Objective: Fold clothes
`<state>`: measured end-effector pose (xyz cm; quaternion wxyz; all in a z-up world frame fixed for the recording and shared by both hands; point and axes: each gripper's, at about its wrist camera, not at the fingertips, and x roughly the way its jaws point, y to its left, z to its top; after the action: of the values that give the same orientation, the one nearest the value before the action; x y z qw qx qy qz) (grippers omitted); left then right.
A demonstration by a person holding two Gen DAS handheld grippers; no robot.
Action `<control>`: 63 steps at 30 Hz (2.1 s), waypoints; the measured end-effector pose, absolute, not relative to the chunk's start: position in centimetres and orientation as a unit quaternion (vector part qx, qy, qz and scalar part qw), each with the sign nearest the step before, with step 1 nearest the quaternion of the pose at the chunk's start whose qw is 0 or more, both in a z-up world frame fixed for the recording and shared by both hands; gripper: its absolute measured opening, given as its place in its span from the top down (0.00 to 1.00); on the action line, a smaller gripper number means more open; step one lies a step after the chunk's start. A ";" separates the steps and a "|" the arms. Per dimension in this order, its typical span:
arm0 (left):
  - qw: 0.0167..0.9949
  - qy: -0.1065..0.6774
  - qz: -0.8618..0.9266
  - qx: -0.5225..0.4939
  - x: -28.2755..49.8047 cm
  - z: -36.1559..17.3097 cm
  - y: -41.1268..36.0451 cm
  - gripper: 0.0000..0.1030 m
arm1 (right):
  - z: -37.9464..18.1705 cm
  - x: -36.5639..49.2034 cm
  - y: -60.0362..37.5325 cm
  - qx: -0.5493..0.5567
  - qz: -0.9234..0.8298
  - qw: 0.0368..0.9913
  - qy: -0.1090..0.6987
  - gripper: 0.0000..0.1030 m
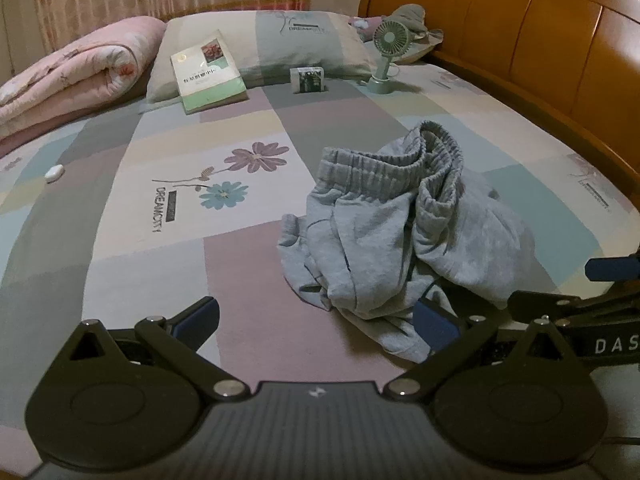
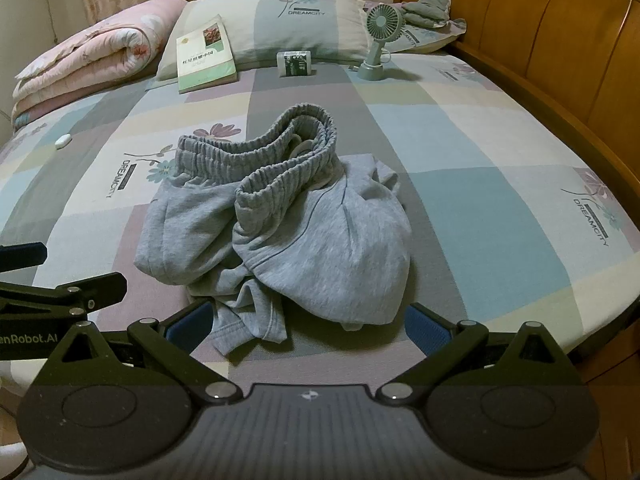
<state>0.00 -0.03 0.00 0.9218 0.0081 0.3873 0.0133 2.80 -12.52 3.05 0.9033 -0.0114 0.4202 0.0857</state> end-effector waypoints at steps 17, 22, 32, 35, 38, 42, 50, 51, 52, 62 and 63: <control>0.920 0.391 0.002 -0.011 0.1 -0.3 0.1 0.01 | 3.0 2.8 -12.4 -0.007 0.088 0.904 0.419 0.00; 0.920 0.392 0.001 -0.011 0.1 -0.4 0.2 0.01 | 3.1 2.8 -12.3 -0.008 0.088 0.904 0.418 0.00; 0.921 0.390 0.001 -0.018 0.0 -0.6 0.4 0.01 | 3.1 2.7 -12.3 -0.007 0.089 0.905 0.417 0.00; 0.921 0.388 0.003 -0.017 0.0 -0.7 0.4 0.01 | 3.1 2.7 -12.3 -0.005 0.089 0.905 0.416 0.00; 0.922 0.388 0.006 -0.012 0.0 -0.7 0.3 0.01 | 3.0 2.7 -12.4 -0.002 0.090 0.905 0.415 0.00; 0.922 0.386 0.009 -0.010 0.1 -0.8 0.3 0.01 | 3.1 2.7 -12.5 0.001 0.092 0.906 0.413 0.00; 0.923 0.385 0.005 -0.012 0.5 -1.0 0.4 0.01 | 3.1 2.8 -12.7 0.008 0.096 0.907 0.410 0.00; 0.923 0.385 0.004 -0.013 0.5 -1.1 0.4 0.01 | 3.1 2.8 -12.7 0.010 0.098 0.907 0.410 0.00; 0.923 0.384 0.003 -0.013 0.6 -1.1 0.5 0.01 | 3.1 2.8 -12.8 0.012 0.100 0.907 0.409 0.00; 0.920 0.390 -0.011 -0.020 1.5 -1.8 0.8 0.01 | 3.5 3.5 -13.0 0.016 0.116 0.908 0.403 0.00; 0.919 0.392 -0.013 -0.022 1.6 -1.8 0.9 0.01 | 3.5 3.6 -13.0 0.014 0.119 0.907 0.403 0.00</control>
<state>1.61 0.86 -1.85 0.9194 -0.0221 0.3925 -0.0134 3.57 -13.01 3.53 0.9073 0.0142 0.4031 0.1190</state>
